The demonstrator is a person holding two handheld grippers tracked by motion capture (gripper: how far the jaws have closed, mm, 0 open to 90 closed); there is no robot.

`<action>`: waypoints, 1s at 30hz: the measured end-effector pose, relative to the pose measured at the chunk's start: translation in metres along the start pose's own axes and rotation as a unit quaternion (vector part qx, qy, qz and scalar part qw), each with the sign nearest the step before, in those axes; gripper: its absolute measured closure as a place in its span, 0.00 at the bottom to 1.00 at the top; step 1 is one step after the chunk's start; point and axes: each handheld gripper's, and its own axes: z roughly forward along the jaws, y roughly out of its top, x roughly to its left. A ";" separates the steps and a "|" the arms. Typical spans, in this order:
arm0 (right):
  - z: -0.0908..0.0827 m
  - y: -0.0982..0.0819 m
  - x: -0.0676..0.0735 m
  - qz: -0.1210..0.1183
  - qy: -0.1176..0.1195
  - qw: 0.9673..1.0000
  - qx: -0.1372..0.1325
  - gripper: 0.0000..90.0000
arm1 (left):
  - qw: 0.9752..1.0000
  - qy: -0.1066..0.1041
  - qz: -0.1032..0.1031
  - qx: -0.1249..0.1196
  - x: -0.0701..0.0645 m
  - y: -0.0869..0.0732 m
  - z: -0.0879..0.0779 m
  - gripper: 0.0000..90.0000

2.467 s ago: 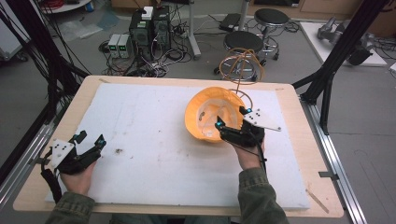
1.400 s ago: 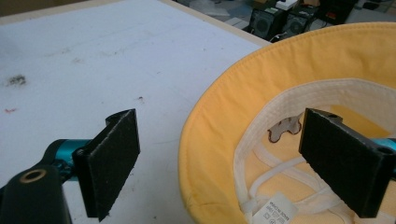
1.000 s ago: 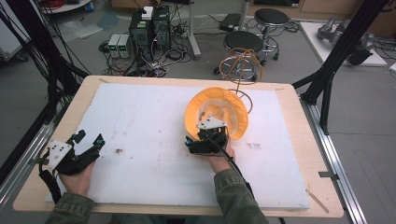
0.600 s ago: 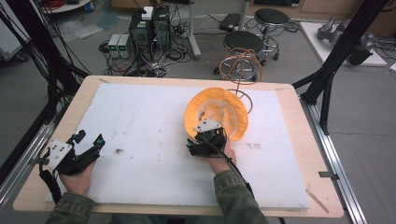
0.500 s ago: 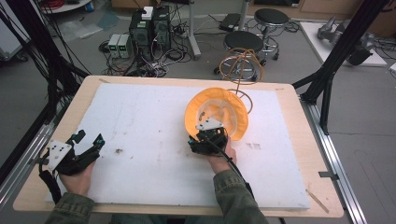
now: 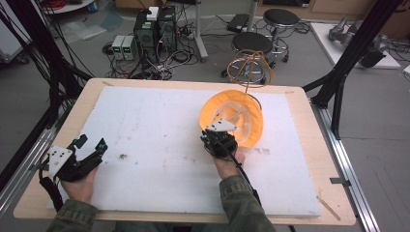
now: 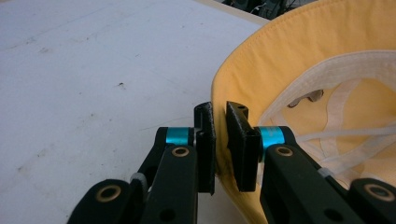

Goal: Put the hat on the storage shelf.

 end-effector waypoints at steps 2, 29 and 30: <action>-0.001 0.000 0.000 -0.002 -0.001 1.000 0.000 0.91 | 1.000 0.000 0.000 0.001 0.000 0.000 0.000 0.36; -0.024 0.016 -0.012 0.015 0.010 0.998 -0.062 0.94 | 1.000 -0.010 0.011 0.006 -0.005 -0.002 0.003 0.36; -0.029 0.019 -0.013 0.008 0.024 0.996 -0.080 0.94 | 1.000 -0.010 0.011 0.004 -0.006 -0.002 0.003 0.36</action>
